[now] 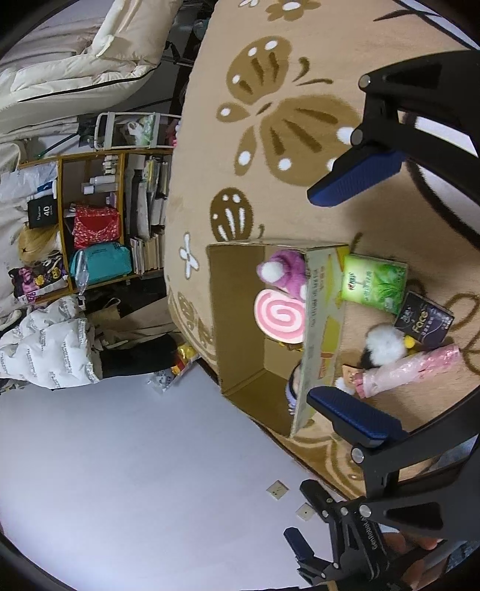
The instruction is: Organize soft objects
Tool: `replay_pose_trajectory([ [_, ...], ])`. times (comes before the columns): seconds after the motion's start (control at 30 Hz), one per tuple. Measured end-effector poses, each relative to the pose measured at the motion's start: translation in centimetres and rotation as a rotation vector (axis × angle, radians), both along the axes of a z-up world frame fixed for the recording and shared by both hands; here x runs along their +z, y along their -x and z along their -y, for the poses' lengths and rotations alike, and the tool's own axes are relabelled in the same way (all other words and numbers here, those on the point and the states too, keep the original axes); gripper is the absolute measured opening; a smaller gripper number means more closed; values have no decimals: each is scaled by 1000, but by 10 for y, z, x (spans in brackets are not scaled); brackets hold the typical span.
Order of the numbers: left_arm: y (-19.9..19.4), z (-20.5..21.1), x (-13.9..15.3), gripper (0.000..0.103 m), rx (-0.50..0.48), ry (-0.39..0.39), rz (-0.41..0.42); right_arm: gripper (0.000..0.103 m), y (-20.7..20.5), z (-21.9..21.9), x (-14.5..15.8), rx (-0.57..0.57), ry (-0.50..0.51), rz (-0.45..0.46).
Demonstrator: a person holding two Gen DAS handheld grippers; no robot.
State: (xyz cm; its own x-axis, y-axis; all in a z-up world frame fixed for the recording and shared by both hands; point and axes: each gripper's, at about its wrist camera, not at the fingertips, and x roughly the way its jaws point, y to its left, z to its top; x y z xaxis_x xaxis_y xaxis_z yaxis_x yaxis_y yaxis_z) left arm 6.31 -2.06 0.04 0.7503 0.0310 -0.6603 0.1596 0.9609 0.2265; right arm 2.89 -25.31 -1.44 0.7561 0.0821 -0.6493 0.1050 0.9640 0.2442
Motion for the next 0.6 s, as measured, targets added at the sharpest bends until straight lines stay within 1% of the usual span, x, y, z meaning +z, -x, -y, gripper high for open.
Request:
replay_pose_trajectory([
  [0.3,-5,5,-24,102,13,6,-89,102,1,0,-19,2,-4,-59],
  [0.43,-7,9,-35,102,8,-1,-117,102,-2,1,-33,-4,-12,-100],
  [0.6,-14,11,-47,102,19,11,-161,102,-8,1,-51,-2,-22,-149],
])
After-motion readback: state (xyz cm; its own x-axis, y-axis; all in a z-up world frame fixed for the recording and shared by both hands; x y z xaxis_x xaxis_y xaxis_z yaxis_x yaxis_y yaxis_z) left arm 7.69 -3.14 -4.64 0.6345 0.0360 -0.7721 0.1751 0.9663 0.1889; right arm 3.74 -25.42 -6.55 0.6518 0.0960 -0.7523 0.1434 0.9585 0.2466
